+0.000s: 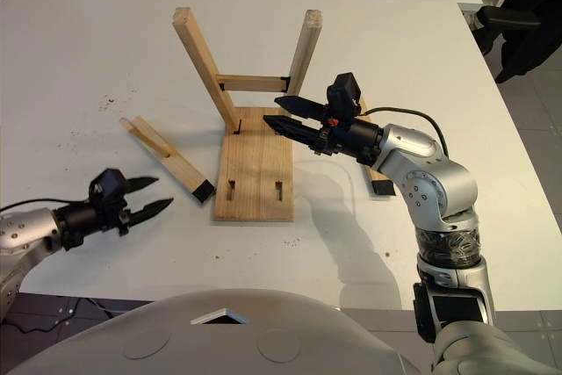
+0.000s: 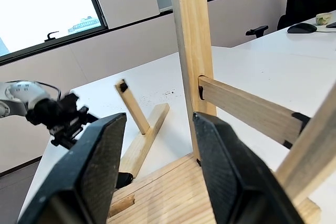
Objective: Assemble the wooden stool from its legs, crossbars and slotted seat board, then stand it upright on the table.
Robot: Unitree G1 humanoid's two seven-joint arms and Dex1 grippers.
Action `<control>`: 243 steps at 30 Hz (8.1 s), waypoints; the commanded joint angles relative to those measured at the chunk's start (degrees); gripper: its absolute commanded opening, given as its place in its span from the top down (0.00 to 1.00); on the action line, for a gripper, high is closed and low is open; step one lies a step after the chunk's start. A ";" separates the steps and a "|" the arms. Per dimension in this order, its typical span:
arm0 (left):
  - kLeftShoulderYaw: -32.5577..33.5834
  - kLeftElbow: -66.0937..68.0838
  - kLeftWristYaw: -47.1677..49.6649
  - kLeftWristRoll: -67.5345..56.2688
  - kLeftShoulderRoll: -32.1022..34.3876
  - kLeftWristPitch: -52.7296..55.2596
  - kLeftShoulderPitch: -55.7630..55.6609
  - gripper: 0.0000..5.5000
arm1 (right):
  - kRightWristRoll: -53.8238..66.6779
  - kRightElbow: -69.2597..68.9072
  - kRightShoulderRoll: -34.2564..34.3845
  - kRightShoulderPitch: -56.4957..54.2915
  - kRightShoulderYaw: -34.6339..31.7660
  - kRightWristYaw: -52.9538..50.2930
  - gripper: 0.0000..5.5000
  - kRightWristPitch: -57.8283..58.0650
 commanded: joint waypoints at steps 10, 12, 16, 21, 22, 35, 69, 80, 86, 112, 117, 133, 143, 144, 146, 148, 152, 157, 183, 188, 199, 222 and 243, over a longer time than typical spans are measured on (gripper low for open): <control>-18.13 7.09 9.76 15.46 -8.58 0.55 -2.39 0.49 | -1.96 1.77 0.74 -2.26 3.02 0.92 0.58 -1.16; -17.07 5.34 8.17 15.83 -6.35 -0.63 -0.15 0.49 | -1.62 0.76 0.79 -1.35 2.70 0.32 0.58 -1.03; -13.27 3.10 3.58 15.77 -0.23 -2.41 4.07 0.49 | 0.08 -2.84 1.46 0.29 2.13 -1.39 0.58 -0.13; -7.36 4.38 -1.86 14.66 4.77 -2.87 3.69 0.49 | -1.12 -3.60 2.42 2.49 2.13 -3.60 0.58 -1.33; -6.73 5.00 -2.77 14.84 5.52 -3.18 3.28 0.49 | -1.08 -3.85 2.55 2.88 2.01 -3.98 0.58 -1.45; 3.51 6.83 -2.22 5.72 1.97 4.73 -6.98 0.49 | -1.65 -3.37 1.89 3.53 2.64 -4.25 0.58 -2.59; 3.44 17.85 9.65 1.60 -17.13 13.28 -13.89 0.63 | -2.38 -1.09 1.99 0.95 3.45 -3.04 0.58 -2.82; 18.49 -0.18 5.69 -23.36 -16.52 10.46 -24.27 0.63 | 8.97 -5.14 0.85 -4.99 -2.66 -1.89 0.52 1.77; 9.58 -14.92 2.29 -32.75 -14.53 11.83 -21.61 0.63 | 18.30 -6.31 -3.54 -9.14 -4.53 5.23 0.39 5.96; 0.44 -10.30 -4.41 -28.93 -9.38 8.94 -17.65 0.63 | 22.97 -3.89 -6.78 -15.78 -2.31 14.66 0.63 8.98; 1.92 -5.22 2.90 -32.81 -10.76 11.51 -21.38 0.56 | 20.55 -2.52 -6.73 -16.50 -2.44 13.75 0.63 7.71; 7.26 9.01 -4.71 -13.85 -8.67 1.33 -7.05 0.42 | 10.10 -4.52 -20.49 -6.91 -7.14 20.40 0.63 3.71; 5.84 6.47 -2.08 -11.18 -12.18 0.24 -6.84 0.42 | -2.03 -3.40 -23.68 1.97 -1.64 24.99 0.63 -4.88; 5.81 6.45 -1.85 -11.16 -12.25 0.33 -7.14 0.42 | -2.66 -3.10 -23.51 2.25 -1.31 25.10 0.63 -5.46; 5.56 6.51 -1.52 -10.82 -12.45 0.38 -7.59 0.42 | -4.68 -2.28 -23.22 2.68 -0.27 25.12 0.63 -7.21; 5.22 6.68 -1.28 -10.41 -12.66 0.31 -7.82 0.42 | -6.97 -1.00 -22.82 2.75 0.80 24.74 0.63 -9.23; 4.52 6.52 -0.45 -9.89 -13.57 0.60 -8.09 0.42 | -9.03 2.00 -21.40 1.90 2.09 23.77 0.63 -11.47; 3.59 6.74 -0.05 -9.30 -14.02 0.62 -8.76 0.42 | -14.15 4.19 -21.16 1.93 5.66 23.64 0.63 -16.63; -2.25 9.65 -0.18 -1.60 -16.96 -3.68 -7.18 0.42 | -21.08 16.92 -24.14 -16.53 18.38 37.77 0.63 -19.20; -2.90 10.72 -0.59 -0.73 -17.63 -4.12 -7.73 0.42 | -26.96 22.18 -20.49 -18.22 25.90 40.44 0.63 -22.26; -3.25 12.82 -0.72 0.58 -17.44 -4.60 -8.61 0.42 | -23.91 19.04 -20.16 -13.94 23.00 36.04 0.63 -22.52; 0.56 10.03 5.72 1.30 -22.94 -7.50 1.25 0.42 | -29.63 2.11 -17.20 21.51 -4.53 -0.14 0.31 -15.95; 1.25 6.21 10.36 -0.45 -25.15 -5.26 1.45 0.42 | -33.40 9.39 -11.48 23.93 -3.74 -10.70 0.34 -12.07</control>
